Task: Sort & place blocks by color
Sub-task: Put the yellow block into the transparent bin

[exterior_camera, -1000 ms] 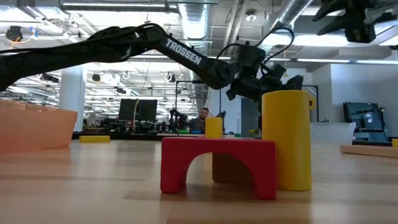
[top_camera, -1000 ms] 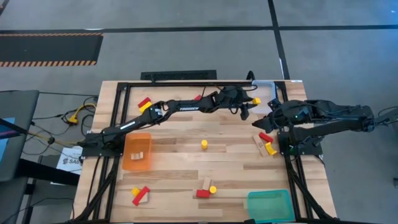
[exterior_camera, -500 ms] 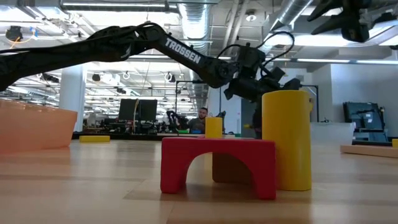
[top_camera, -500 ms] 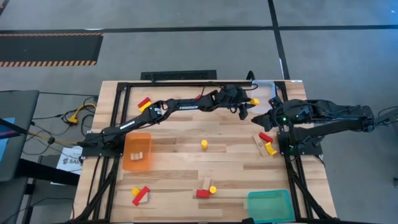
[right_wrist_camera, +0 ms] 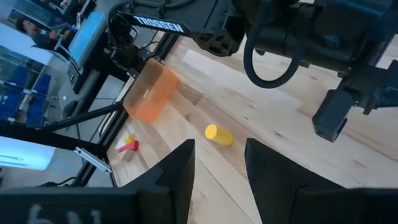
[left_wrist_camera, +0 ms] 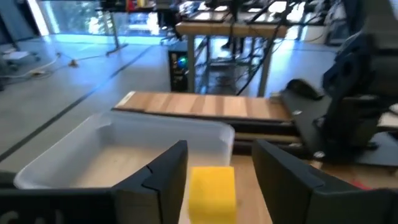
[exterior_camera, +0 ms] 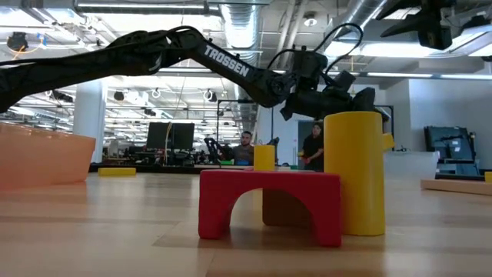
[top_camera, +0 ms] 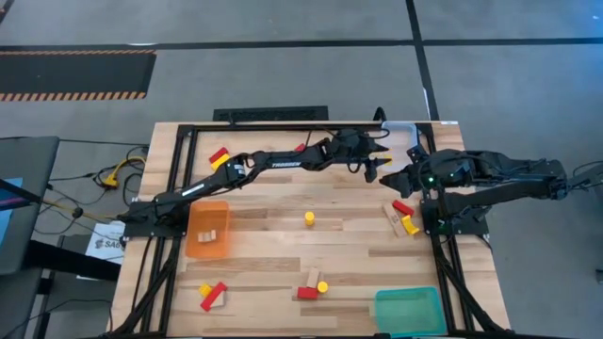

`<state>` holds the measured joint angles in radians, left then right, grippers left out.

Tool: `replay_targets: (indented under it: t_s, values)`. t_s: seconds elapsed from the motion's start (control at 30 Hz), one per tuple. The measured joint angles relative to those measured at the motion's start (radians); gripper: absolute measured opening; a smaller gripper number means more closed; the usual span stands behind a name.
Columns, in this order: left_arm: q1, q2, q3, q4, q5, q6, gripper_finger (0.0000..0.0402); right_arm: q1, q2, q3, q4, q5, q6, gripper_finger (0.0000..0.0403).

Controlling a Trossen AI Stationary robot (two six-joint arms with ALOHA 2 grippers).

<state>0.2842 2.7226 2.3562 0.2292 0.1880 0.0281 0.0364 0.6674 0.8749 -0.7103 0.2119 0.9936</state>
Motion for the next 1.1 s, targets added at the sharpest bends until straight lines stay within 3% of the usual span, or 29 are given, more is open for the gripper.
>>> replay_targets:
  t_s: [0.33,0.57,0.7,0.8,0.97,1.1]
  values:
    - [0.026,-0.029,0.0,-0.081,0.017,0.042,0.0225,0.0,0.0,0.0,0.002,0.0,0.0,0.0163]
    - [0.055,-0.224,0.002,-0.675,0.033,0.171,0.0226,0.003,0.003,0.0,-0.005,-0.005,-0.034,0.0163]
    - [0.069,-0.28,-0.003,-1.001,-0.055,0.237,0.0226,-0.001,0.028,0.0,-0.015,-0.004,-0.104,0.0163]
    - [0.092,-0.341,-0.003,-1.167,-0.115,0.242,0.0226,-0.017,0.059,0.0,-0.011,-0.003,-0.202,0.0163]
    - [0.143,-0.531,-0.003,-1.387,-0.119,0.187,0.0226,-0.084,0.167,0.0,-0.014,-0.003,-0.29,0.0166]
    - [0.167,-0.681,-0.098,-1.463,-0.199,0.18,0.0226,-0.175,0.294,0.001,-0.017,-0.008,-0.321,0.0187]
